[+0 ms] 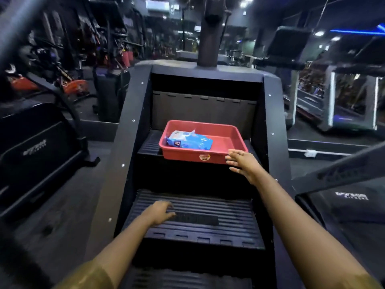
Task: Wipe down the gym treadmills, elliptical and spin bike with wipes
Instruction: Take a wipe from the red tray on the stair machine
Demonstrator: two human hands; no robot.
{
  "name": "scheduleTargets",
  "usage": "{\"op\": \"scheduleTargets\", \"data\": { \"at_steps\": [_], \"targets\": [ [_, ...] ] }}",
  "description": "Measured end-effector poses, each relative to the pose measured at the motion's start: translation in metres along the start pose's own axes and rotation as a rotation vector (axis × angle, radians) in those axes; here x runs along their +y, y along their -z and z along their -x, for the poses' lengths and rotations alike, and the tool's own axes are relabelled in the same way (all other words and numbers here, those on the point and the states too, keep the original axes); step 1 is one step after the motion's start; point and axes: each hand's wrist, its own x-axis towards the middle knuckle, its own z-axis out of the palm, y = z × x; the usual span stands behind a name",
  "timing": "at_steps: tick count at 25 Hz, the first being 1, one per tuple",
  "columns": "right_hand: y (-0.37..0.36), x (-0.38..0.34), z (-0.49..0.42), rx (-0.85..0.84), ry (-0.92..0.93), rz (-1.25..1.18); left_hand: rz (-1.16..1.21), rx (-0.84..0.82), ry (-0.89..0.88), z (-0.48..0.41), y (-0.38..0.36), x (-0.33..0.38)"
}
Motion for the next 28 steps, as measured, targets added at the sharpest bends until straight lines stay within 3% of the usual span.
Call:
{"op": "scheduleTargets", "data": {
  "at_steps": [5, 12, 18, 22, 28],
  "targets": [
    [-0.016, -0.015, -0.089, -0.026, 0.056, 0.115, 0.037, -0.020, 0.054, -0.046, 0.011, -0.004],
    [-0.058, -0.011, -0.220, -0.057, 0.035, 0.315, 0.169, 0.086, 0.174, -0.057, 0.010, -0.029],
    [-0.098, 0.012, -0.280, -0.039, 0.092, 0.636, 0.164, 0.152, 0.206, -0.067, 0.011, -0.033],
    [-0.095, 0.011, -0.281, 0.054, 0.088, 0.476, 0.172, 0.165, 0.190, -0.069, 0.006, -0.029],
    [-0.061, -0.006, -0.214, -0.052, 0.042, -0.253, 0.240, 0.208, 0.156, -0.062, -0.005, -0.012]
  ]
}}
